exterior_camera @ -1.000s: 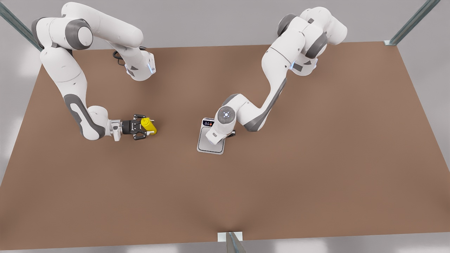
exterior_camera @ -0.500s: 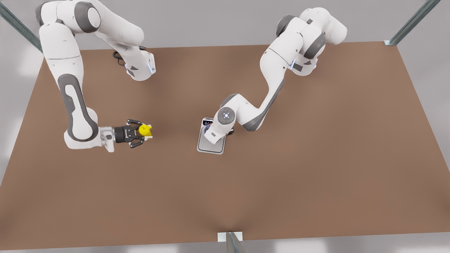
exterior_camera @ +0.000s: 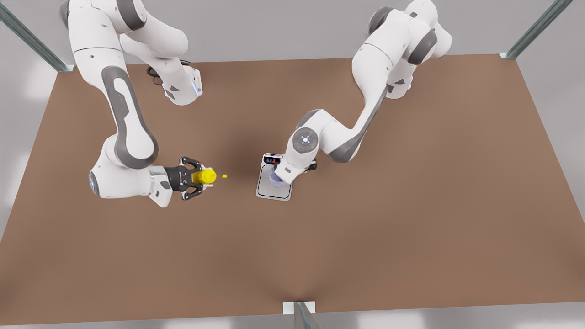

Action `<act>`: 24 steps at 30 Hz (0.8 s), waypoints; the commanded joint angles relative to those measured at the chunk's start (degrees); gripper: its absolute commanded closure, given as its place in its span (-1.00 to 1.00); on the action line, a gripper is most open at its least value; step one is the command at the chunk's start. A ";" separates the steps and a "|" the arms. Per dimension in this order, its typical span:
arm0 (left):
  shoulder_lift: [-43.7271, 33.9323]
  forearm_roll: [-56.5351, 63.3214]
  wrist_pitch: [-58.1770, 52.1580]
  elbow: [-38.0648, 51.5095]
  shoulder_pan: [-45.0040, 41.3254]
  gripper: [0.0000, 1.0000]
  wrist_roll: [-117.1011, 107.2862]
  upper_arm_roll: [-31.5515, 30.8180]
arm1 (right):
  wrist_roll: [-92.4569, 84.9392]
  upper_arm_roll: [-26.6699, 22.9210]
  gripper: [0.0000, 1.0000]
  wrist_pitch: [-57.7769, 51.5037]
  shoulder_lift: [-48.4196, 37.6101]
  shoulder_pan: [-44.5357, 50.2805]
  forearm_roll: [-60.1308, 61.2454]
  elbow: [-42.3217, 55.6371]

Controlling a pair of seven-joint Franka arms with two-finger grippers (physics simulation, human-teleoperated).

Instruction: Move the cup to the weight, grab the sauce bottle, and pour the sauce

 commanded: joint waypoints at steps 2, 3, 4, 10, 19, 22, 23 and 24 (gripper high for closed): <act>-6.37 -5.60 -17.07 7.87 10.18 -1.00 0.30 0.03 | 5.44 0.02 0.09 -0.16 0.27 1.89 -4.48 3.78; -7.86 -8.69 -26.83 15.44 20.82 -1.00 0.65 -0.06 | 10.09 0.02 0.09 0.01 0.79 4.27 -9.22 6.51; -8.57 -6.15 -28.07 16.59 29.00 -1.00 3.98 0.03 | 16.42 0.02 0.09 0.54 2.20 7.43 -14.40 9.50; -8.04 11.88 -28.15 14.48 33.40 -1.00 40.02 -0.15 | 28.30 0.02 0.09 4.23 6.51 17.36 -27.24 15.13; -25.27 7.40 -12.34 -14.26 34.72 -1.00 40.46 3.89 | 29.53 3.18 0.07 3.62 4.40 17.54 -27.60 14.07; -24.48 7.40 -12.34 -14.26 34.81 -1.00 40.46 3.81 | 30.06 3.18 0.06 3.62 4.49 18.16 -27.60 14.34; -24.48 7.31 -12.34 -14.17 34.81 -1.00 40.46 3.81 | 30.06 3.18 0.06 3.62 4.49 18.07 -27.60 14.42; -24.39 7.31 -12.34 -14.26 34.81 -1.00 40.46 3.81 | 30.23 3.18 0.06 3.53 4.40 17.90 -27.51 14.42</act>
